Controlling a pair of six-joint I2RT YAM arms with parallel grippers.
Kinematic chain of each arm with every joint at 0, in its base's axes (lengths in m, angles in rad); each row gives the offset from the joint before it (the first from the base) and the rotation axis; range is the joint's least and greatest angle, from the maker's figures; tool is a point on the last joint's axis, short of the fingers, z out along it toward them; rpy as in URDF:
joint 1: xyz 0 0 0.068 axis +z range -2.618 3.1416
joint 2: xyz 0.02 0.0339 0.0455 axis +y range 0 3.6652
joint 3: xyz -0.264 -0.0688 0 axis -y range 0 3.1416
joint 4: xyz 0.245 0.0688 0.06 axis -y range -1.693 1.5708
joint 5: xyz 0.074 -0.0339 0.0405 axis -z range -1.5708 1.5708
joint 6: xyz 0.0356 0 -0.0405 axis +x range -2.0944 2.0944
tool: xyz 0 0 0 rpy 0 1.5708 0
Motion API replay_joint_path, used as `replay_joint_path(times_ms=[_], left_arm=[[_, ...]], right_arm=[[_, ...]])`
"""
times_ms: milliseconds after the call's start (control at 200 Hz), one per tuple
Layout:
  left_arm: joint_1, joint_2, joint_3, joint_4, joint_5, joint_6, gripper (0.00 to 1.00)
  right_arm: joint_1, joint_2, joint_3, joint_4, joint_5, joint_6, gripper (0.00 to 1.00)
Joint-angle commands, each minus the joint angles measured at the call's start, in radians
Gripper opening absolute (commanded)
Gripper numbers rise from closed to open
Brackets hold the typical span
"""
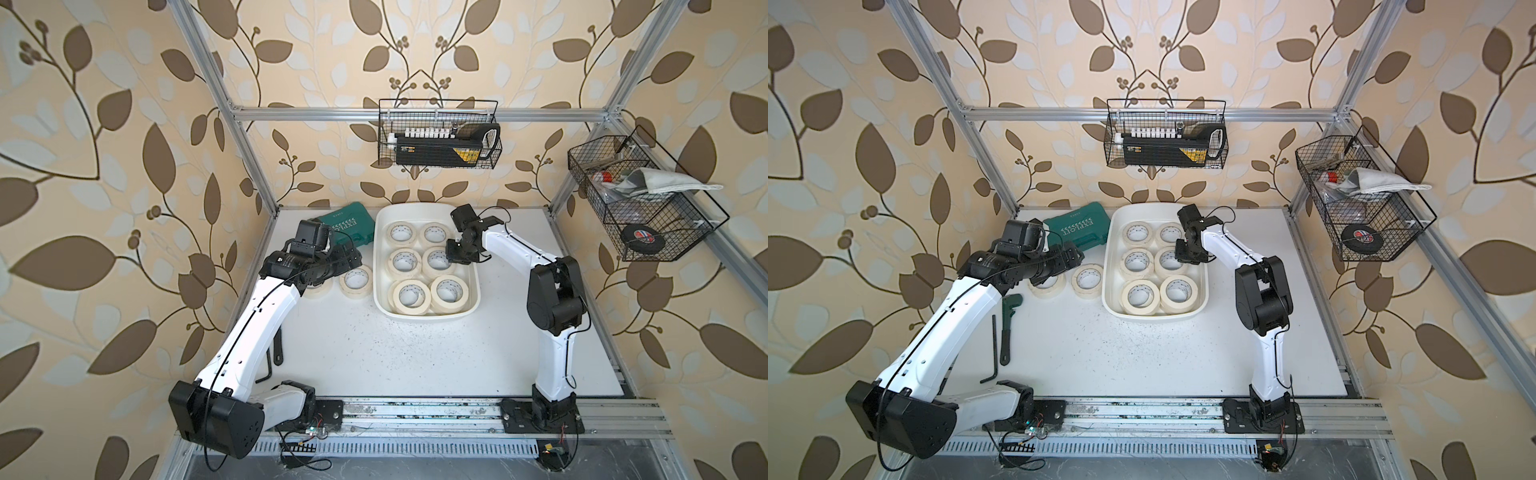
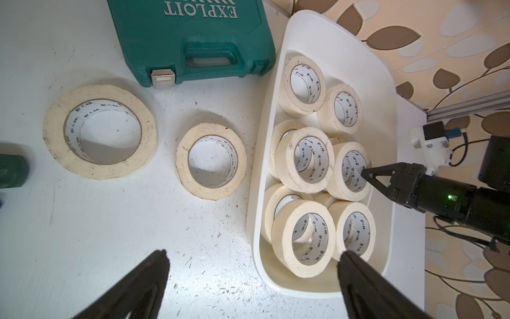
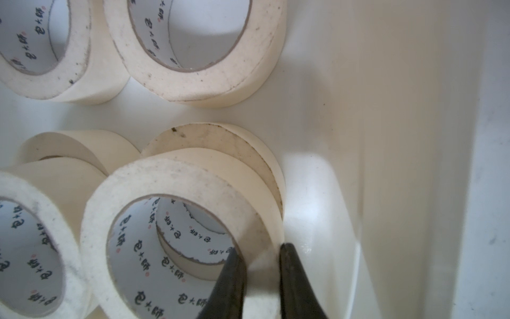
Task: Take out the art tape in the storage box
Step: Pick up the art tape from the storage box.
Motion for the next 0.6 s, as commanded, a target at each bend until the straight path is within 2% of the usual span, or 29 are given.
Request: replay_joint_path(times_ms=[0, 105, 350, 595], left_arm=[[0.002, -0.025, 0.008, 0.001, 0.028, 0.012, 0.99], [0.002, -0.020, 0.012, -0.002, 0.040, 0.015, 0.99], [-0.014, -0.001, 0.040, -0.009, 0.051, 0.041, 0.99], [-0.071, 0.030, 0.090, -0.020, 0.038, 0.116, 0.99]], right_arm=[[-0.003, -0.003, 0.013, 0.019, -0.020, 0.010, 0.05], [-0.003, -0.043, 0.009, 0.016, -0.014, 0.010, 0.00], [0.018, -0.178, 0.034, -0.018, 0.023, -0.003, 0.00], [0.101, -0.278, 0.082, -0.063, 0.050, -0.013, 0.00]])
